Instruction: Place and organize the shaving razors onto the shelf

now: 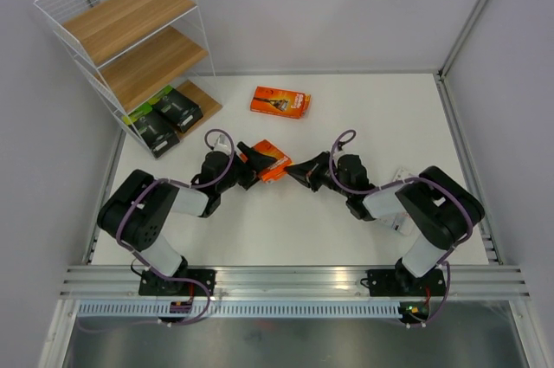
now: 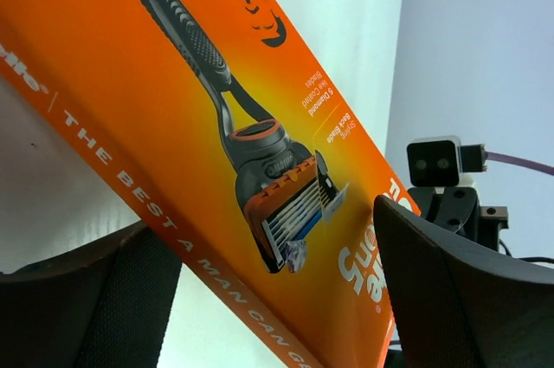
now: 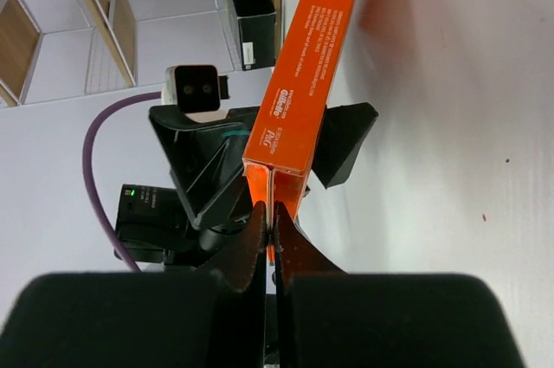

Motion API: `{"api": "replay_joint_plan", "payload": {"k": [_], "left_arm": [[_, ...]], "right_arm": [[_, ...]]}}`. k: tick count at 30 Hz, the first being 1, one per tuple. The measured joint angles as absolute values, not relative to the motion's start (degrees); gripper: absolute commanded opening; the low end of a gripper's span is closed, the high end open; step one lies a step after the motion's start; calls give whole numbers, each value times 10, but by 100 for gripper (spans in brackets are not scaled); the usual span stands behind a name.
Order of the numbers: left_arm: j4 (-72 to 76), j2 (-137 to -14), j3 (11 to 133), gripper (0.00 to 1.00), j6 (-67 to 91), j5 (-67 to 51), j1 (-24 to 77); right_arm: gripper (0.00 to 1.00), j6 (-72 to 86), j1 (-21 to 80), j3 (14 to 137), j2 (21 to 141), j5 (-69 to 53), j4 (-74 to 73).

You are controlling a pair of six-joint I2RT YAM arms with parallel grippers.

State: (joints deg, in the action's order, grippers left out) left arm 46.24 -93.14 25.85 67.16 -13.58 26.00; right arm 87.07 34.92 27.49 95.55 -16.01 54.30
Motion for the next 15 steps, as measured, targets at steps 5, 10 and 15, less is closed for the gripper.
{"api": "replay_joint_plan", "payload": {"k": [5, 10, 15], "left_arm": [[490, -935, 249, 64, 695, -119, 259], [489, -935, 249, 54, 696, -105, 260], [477, -924, 251, 35, 689, -105, 260]], "right_arm": [[1, 872, 361, 261, 955, -157, 552], [1, 852, 365, 247, 953, -158, 517], [23, 804, 365, 266, 932, -158, 423]]}}
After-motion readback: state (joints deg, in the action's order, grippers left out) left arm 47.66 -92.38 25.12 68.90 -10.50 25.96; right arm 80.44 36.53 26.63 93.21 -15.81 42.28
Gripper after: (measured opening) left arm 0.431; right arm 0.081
